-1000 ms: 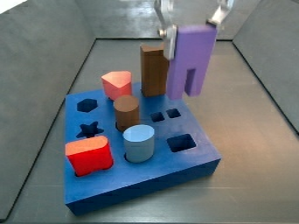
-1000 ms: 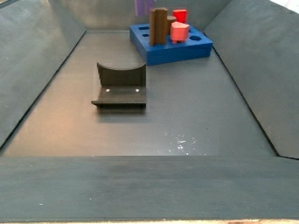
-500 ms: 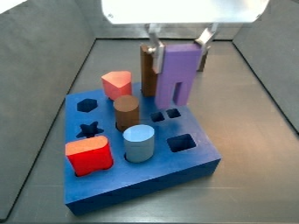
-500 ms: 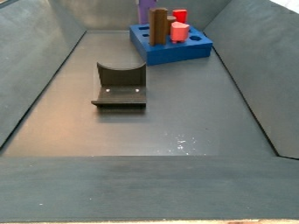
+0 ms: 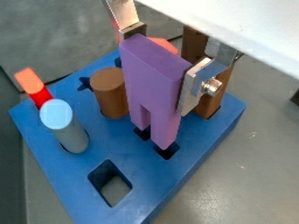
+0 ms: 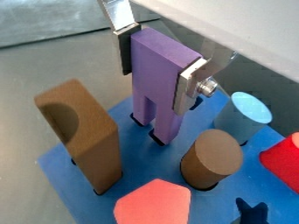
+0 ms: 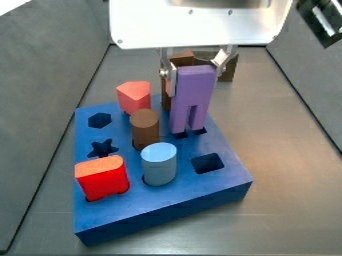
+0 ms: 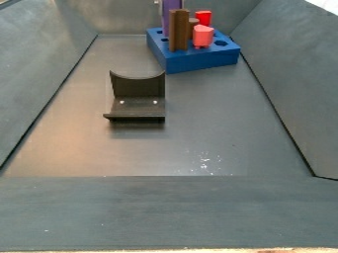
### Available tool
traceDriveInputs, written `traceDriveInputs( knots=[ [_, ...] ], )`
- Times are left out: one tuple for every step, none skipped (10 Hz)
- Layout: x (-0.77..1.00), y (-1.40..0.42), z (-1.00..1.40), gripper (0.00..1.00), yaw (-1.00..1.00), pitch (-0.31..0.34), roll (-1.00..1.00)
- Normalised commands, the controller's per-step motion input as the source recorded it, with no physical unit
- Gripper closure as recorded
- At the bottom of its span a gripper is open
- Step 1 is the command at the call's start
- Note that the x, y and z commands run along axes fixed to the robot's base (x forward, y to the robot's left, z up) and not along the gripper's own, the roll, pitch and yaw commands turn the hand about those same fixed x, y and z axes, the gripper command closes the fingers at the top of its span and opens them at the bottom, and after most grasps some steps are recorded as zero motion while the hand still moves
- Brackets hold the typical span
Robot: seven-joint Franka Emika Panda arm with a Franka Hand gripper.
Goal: Pick up the double-square object. Move up. Place the double-square object on the fixture. Regrasp the double-square object. Move to above the board. Insert the double-square object.
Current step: Insert the double-square object.
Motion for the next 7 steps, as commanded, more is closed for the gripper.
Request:
traceDriveInputs(
  knots=[
    [0.10, 0.04, -0.19, 1.00, 0.28, 0.000, 0.02],
    [0.09, 0.00, -0.14, 1.00, 0.00, 0.000, 0.00],
    [0.07, 0.00, -0.13, 1.00, -0.10, 0.000, 0.00],
    [0.00, 0.00, -0.15, 1.00, -0.29, 0.000, -0.03],
    [0.00, 0.00, -0.10, 1.00, -0.41, 0.000, -0.05],
    [0.00, 0.00, -0.04, 1.00, -0.41, 0.000, -0.08],
    [0.00, 0.00, -0.03, 1.00, -0.33, -0.034, -0.11]
  ],
)
